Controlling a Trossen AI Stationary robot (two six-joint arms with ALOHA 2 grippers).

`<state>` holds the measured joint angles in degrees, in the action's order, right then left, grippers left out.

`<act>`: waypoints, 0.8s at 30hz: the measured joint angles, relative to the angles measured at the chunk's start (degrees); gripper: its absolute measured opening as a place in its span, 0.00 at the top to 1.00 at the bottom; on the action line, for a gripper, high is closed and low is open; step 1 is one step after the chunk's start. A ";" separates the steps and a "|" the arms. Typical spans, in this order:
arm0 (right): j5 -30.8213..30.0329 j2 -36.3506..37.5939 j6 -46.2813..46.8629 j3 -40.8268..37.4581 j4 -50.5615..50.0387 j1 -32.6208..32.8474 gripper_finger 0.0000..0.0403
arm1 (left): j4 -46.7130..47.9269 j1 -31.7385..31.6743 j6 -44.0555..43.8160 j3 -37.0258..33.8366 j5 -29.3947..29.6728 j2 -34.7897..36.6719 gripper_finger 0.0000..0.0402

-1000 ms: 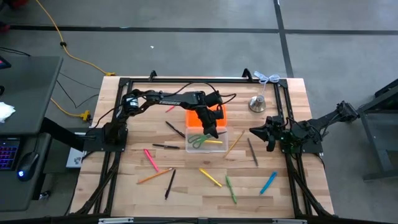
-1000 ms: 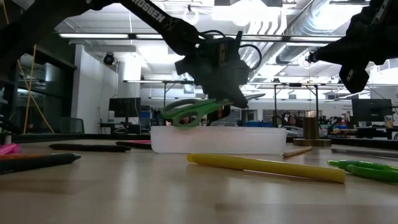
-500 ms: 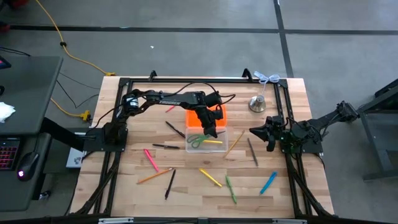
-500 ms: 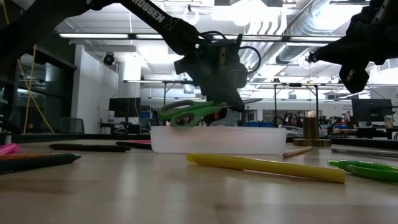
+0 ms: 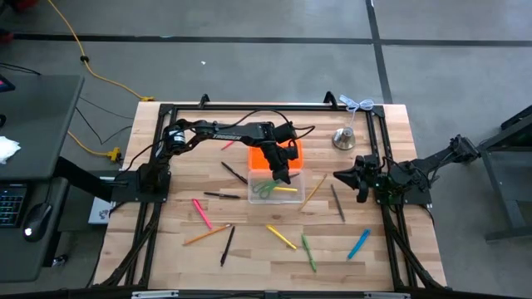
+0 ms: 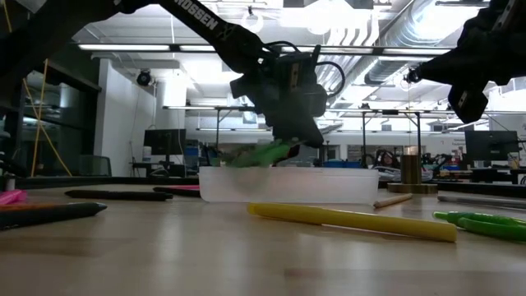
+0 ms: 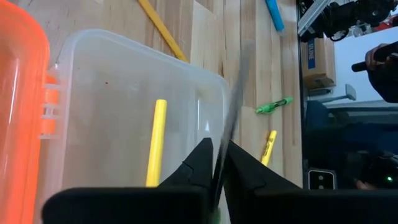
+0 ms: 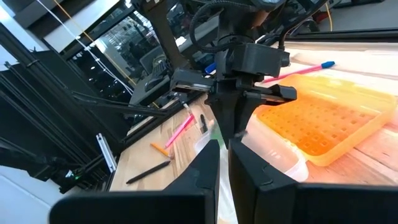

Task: Pick & place school supplies into a supply box
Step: Put the green scissor into the container

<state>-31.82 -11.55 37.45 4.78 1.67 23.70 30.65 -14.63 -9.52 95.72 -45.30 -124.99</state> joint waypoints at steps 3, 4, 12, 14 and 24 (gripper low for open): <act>0.43 0.00 0.00 0.00 0.00 0.00 0.97 | -0.04 0.00 -0.22 0.00 0.00 0.00 0.81; 0.43 0.00 0.02 0.00 0.00 0.00 0.97 | -0.03 0.00 -0.22 0.00 0.13 0.00 0.80; 0.40 0.00 0.02 0.00 0.00 0.00 0.97 | -0.04 0.00 -0.24 0.00 1.33 0.00 0.75; 0.40 0.00 0.02 0.00 0.00 0.02 0.97 | -0.04 0.00 -0.24 0.00 1.33 0.00 0.74; 0.40 0.00 0.01 0.00 0.00 0.02 0.97 | 1.90 0.00 0.13 0.00 1.54 0.00 0.67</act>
<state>-31.42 -11.55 37.46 4.78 1.67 23.72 32.55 -14.63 -9.39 95.72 -43.76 -124.99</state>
